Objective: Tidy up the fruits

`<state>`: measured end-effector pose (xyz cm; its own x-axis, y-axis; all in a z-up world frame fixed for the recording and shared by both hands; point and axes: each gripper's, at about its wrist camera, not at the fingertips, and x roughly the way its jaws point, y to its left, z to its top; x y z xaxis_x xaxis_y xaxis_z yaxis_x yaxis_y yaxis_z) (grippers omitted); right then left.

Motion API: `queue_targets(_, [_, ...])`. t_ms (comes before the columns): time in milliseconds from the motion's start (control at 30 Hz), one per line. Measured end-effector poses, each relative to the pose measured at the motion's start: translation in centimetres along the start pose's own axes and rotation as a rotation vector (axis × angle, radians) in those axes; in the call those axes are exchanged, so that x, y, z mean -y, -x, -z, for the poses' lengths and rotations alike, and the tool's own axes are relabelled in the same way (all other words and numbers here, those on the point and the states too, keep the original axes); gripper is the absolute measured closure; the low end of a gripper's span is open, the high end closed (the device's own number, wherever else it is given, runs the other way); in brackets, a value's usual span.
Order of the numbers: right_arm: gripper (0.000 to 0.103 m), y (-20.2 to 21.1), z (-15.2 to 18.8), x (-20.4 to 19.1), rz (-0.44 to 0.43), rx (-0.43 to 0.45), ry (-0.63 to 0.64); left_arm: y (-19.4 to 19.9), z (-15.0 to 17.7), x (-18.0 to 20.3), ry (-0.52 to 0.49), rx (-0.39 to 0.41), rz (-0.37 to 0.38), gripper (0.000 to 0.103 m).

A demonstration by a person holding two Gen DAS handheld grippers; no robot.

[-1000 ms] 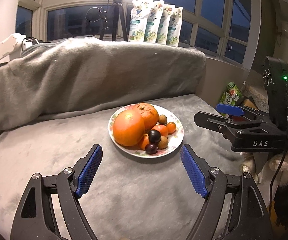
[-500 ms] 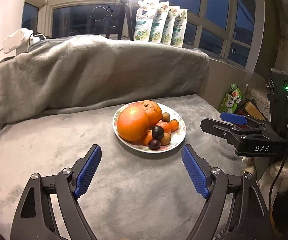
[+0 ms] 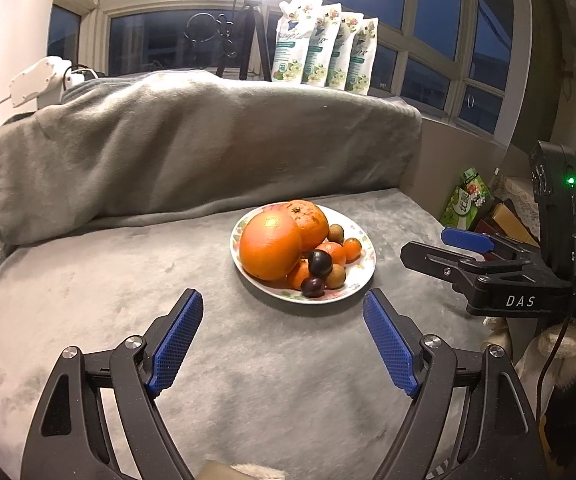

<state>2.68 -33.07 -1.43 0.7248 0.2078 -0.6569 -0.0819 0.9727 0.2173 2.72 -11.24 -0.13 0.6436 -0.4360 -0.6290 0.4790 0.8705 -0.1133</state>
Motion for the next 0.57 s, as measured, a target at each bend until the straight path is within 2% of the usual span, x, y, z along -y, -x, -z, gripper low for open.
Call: queue_targets(567, [0.000, -1.00, 0.46, 0.41, -0.003, -0.028, -0.014, 0.34, 0.29, -0.02, -0.010, 0.027, -0.005, 0.020])
